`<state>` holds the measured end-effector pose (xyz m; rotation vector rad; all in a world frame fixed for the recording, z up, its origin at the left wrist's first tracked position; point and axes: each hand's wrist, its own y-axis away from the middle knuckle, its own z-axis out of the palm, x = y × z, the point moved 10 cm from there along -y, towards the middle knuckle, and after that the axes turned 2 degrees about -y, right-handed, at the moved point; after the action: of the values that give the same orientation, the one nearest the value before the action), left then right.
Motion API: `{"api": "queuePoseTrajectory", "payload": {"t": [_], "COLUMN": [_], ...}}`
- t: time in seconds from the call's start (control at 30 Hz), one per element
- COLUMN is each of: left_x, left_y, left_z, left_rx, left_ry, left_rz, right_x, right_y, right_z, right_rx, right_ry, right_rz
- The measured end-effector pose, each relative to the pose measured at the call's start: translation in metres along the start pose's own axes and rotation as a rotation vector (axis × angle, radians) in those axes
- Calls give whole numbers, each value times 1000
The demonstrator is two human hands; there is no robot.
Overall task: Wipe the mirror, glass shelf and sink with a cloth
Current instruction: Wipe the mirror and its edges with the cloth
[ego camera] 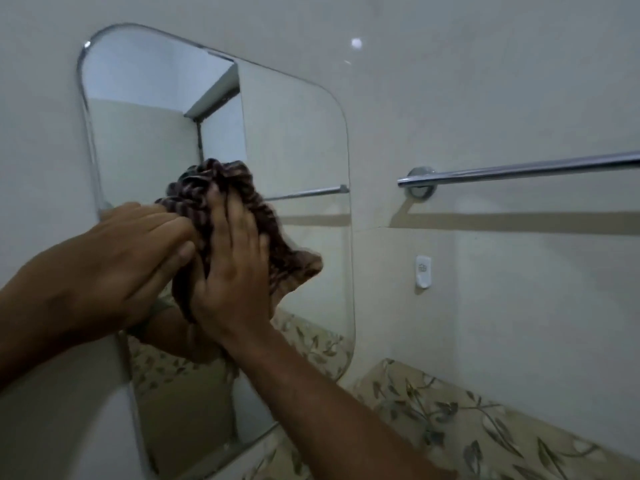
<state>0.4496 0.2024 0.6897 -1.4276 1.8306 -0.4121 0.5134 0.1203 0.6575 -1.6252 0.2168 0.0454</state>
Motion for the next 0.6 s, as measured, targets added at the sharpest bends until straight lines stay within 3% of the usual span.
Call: {"api": "queuePoseTrajectory", "payload": {"t": [0.07,0.2,0.3,0.6], "left_x": [-27,-3,23,29], "left_y": [6,0,-4,-7], "left_z": [11,-7,-14,-24], "left_rx": [38,118,59,102], "left_ry": [65,110,-4,-13], "left_rz": [-75,-22,68,60], "right_x": [12,71,131,199], "right_y": [-11,-47,-53,64], "right_z": [-5,-32,-45,-50], "right_rx": [11,150,211,292], "right_ry": [-47,-27,-3,-132], "right_rz": [7,172,353,740]}}
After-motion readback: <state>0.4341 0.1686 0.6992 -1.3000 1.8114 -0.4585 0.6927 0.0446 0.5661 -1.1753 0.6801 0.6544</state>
